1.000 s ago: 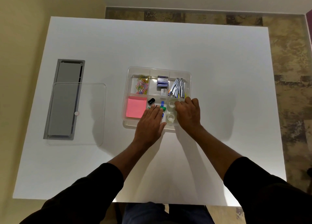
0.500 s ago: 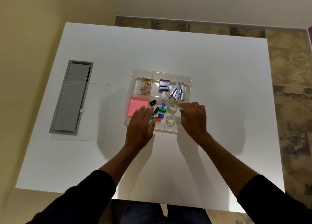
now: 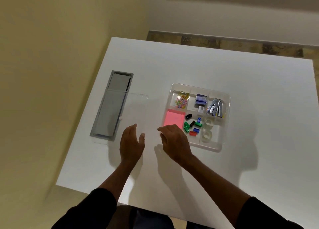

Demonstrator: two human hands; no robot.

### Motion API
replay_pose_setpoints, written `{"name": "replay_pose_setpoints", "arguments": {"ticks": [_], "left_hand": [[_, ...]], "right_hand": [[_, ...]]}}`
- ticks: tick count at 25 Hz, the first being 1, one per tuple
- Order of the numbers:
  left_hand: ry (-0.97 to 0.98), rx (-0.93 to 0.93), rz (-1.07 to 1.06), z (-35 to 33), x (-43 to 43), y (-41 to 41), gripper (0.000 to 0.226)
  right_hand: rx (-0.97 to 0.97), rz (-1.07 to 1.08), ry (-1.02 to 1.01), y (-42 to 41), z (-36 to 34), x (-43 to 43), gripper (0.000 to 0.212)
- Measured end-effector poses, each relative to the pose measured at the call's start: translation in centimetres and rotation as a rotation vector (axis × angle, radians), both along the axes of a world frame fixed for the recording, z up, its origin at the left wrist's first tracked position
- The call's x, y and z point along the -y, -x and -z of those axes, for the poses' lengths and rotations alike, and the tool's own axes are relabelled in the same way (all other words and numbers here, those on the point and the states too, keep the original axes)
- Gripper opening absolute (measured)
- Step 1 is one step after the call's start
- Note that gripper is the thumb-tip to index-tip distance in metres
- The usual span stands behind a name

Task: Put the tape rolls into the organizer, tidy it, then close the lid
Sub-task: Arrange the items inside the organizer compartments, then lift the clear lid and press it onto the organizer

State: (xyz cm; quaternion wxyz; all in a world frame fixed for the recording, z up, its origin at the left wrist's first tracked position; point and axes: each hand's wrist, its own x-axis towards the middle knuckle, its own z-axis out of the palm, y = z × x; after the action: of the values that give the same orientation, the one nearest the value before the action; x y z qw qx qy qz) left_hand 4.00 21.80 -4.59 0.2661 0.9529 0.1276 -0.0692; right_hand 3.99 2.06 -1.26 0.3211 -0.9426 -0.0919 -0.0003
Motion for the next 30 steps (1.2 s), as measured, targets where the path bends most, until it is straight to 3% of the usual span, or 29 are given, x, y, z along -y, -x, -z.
{"name": "replay_pose_setpoints", "arguments": {"ticks": [4,11,15,20,26,30], "left_hand": [[-0.003,-0.163,-0.151,1.5,-7.8,-2.8,0.070],[0.031,-0.274,-0.214,3.2,-17.1,-5.4,0.078],[0.049,-0.231,-0.212,2.8,-17.7,-5.7,0.070],[0.073,-0.238,-0.230,2.1,-17.8,-6.4,0.068],[0.091,-0.298,-0.200,2.1,-18.6,-6.7,0.066],[0.200,-0.261,-0.203,0.0,-16.5,-6.3,0.058]], "right_hand": [[-0.264,-0.010,-0.065,-1.2,1.5,-6.9,0.042],[-0.636,0.201,-0.069,-3.5,4.5,-11.8,0.059],[-0.689,0.340,-0.123,-4.3,5.5,-13.3,0.031],[-0.756,0.476,-0.247,-5.1,5.7,-13.9,0.029],[-0.808,0.619,-0.562,-5.5,4.6,-13.4,0.020],[-0.773,0.615,-0.830,-6.0,0.5,-13.3,0.016]]}}
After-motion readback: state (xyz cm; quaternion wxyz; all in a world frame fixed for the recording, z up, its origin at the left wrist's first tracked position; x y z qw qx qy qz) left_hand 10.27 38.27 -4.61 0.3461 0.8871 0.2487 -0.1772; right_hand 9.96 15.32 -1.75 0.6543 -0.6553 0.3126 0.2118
